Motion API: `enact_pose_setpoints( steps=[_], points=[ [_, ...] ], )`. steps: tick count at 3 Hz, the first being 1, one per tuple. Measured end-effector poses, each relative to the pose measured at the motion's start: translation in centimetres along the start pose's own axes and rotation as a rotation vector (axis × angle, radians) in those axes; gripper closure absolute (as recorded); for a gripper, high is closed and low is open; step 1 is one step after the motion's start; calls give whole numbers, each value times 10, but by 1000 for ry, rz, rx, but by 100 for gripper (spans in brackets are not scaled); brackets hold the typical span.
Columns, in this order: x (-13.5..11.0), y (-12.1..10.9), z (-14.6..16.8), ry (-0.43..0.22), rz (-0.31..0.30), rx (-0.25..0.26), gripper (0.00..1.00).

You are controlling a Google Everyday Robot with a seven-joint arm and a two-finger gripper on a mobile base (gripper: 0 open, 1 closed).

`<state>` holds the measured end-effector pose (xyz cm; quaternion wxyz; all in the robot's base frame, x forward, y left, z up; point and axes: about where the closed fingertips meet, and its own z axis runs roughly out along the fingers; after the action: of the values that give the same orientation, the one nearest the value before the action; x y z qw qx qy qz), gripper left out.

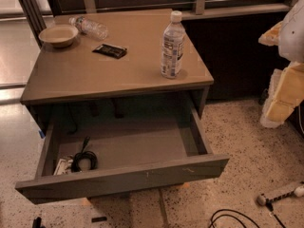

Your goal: Place blue plastic bottle into top drawer

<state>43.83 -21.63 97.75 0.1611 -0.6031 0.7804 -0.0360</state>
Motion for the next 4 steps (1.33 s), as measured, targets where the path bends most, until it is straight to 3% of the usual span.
enact_pose_setpoints(
  steps=[1,2,3,4],
  points=[
    [0,0,0,0,0,0,0],
    [-10,-19,11,-39,6,10,0],
    [-30,-52,27,-92,6,32,0],
    [-67,-98,38,-220,-18,104,0]
  ],
)
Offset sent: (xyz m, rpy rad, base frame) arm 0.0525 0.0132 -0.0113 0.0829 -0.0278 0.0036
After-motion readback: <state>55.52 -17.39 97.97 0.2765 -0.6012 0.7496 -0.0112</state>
